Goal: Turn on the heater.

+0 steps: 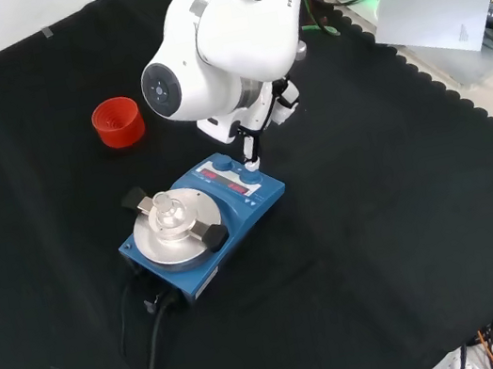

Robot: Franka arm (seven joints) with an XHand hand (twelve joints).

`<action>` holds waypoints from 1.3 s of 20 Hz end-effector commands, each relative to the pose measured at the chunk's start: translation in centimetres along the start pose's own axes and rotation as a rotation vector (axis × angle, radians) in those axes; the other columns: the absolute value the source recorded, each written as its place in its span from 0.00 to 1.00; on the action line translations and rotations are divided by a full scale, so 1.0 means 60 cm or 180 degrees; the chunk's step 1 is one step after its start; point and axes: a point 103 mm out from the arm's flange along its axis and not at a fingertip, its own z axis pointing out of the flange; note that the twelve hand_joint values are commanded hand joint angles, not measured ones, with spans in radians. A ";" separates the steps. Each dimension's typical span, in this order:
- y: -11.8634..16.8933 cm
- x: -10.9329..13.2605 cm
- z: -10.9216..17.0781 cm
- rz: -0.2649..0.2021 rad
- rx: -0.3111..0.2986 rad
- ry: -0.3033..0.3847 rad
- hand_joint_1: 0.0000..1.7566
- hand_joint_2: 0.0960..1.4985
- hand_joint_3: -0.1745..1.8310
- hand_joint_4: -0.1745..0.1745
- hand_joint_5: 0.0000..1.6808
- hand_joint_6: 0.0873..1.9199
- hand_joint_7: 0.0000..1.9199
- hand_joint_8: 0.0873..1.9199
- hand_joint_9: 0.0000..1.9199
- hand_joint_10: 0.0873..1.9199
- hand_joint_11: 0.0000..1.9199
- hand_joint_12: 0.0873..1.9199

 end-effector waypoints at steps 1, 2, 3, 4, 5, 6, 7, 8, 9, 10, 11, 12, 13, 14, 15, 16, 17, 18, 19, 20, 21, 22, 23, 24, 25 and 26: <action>-0.002 0.000 -0.001 -0.0001 -0.0003 0.0016 0.90 0.28 0.79 0.49 0.28 0.01 0.96 0.93 1.00 0.92 1.00 1.00; -0.002 0.000 -0.001 0.0002 -0.0006 0.0018 0.90 0.28 0.79 0.49 0.28 0.01 0.96 0.93 1.00 0.92 1.00 1.00; -0.003 0.000 -0.002 0.0004 -0.0010 0.0018 0.90 0.28 0.79 0.49 0.28 0.01 0.96 0.93 1.00 0.92 1.00 1.00; -0.002 0.014 -0.007 -0.0016 -0.0006 -0.0007 0.90 0.28 0.79 0.49 0.28 0.01 0.96 0.93 1.00 0.92 1.00 1.00; -0.002 0.023 -0.010 -0.0020 -0.0006 -0.0024 0.90 0.28 0.79 0.49 0.28 0.01 0.96 0.93 1.00 0.92 1.00 1.00; -0.002 0.023 -0.011 -0.0040 -0.0021 -0.0010 0.90 0.28 0.79 0.49 0.28 0.01 0.96 0.93 1.00 0.92 1.00 1.00; -0.003 0.023 -0.011 -0.0057 -0.0036 0.0013 0.90 0.28 0.79 0.49 0.28 0.01 0.96 0.93 1.00 0.92 1.00 1.00; -0.003 0.022 -0.011 -0.0055 -0.0037 0.0018 0.90 0.28 0.79 0.49 0.28 0.01 0.96 0.93 1.00 0.92 1.00 1.00; -0.004 0.021 -0.011 -0.0055 -0.0038 0.0018 0.90 0.28 0.79 0.49 0.28 0.01 0.96 0.93 1.00 0.92 1.00 1.00; -0.003 0.020 -0.011 -0.0057 -0.0041 0.0017 0.90 0.28 0.79 0.49 0.28 0.01 0.96 0.93 1.00 0.92 1.00 1.00; -0.002 0.019 -0.009 -0.0058 -0.0033 0.0013 0.90 0.28 0.79 0.49 0.28 0.01 0.96 0.93 1.00 0.92 1.00 1.00; -0.001 0.016 -0.008 -0.0055 -0.0022 0.0010 0.90 0.28 0.79 0.49 0.28 0.01 0.96 0.93 1.00 0.92 1.00 1.00; 0.003 0.021 -0.008 -0.0041 -0.0006 -0.0016 0.90 0.28 0.79 0.49 0.28 0.01 0.96 0.93 1.00 0.92 1.00 1.00; 0.005 0.022 -0.007 -0.0049 -0.0007 -0.0010 0.90 0.28 0.79 0.49 0.28 0.00 0.96 0.93 1.00 0.92 1.00 1.00; 0.006 0.021 -0.006 -0.0048 -0.0005 -0.0007 0.90 0.28 0.79 0.49 0.28 0.00 0.96 0.93 1.00 0.92 1.00 1.00; 0.006 0.023 -0.007 -0.0034 0.0000 -0.0013 0.90 0.28 0.79 0.49 0.28 0.00 0.96 0.93 1.00 0.91 1.00 1.00; 0.006 0.023 -0.007 -0.0033 0.0006 -0.0008 0.90 0.28 0.79 0.49 0.28 0.00 0.96 0.93 1.00 0.91 1.00 1.00; 0.007 0.023 -0.007 -0.0029 0.0008 -0.0014 0.90 0.28 0.79 0.49 0.28 0.00 0.96 0.93 1.00 0.91 1.00 1.00; 0.008 0.022 -0.006 -0.0028 0.0009 -0.0011 0.90 0.28 0.79 0.49 0.28 0.00 0.96 0.93 1.00 0.91 1.00 1.00; 0.008 0.022 -0.006 -0.0027 0.0007 -0.0006 0.90 0.28 0.79 0.49 0.28 0.00 0.96 0.93 1.00 0.91 1.00 1.00; 0.008 0.022 -0.006 -0.0024 0.0008 -0.0015 0.90 0.28 0.79 0.49 0.28 0.00 0.96 0.93 1.00 0.91 1.00 1.00; 0.009 0.023 -0.005 -0.0059 -0.0005 0.0027 0.90 0.28 0.79 0.49 0.28 0.00 0.96 0.93 1.00 0.91 1.00 1.00; 0.010 0.021 -0.005 -0.0072 -0.0011 0.0040 0.90 0.28 0.79 0.49 0.28 0.00 0.96 0.93 1.00 0.91 1.00 1.00; 0.010 0.017 -0.003 -0.0072 -0.0014 0.0049 0.90 0.28 0.79 0.49 0.28 0.00 0.96 0.93 1.00 0.91 1.00 1.00; 0.011 0.018 -0.004 -0.0084 -0.0028 0.0076 0.90 0.28 0.79 0.49 0.28 0.00 0.96 0.93 1.00 0.91 1.00 1.00; 0.010 0.015 -0.003 -0.0087 -0.0031 0.0087 0.90 0.28 0.79 0.49 0.28 0.00 0.96 0.93 1.00 0.91 1.00 1.00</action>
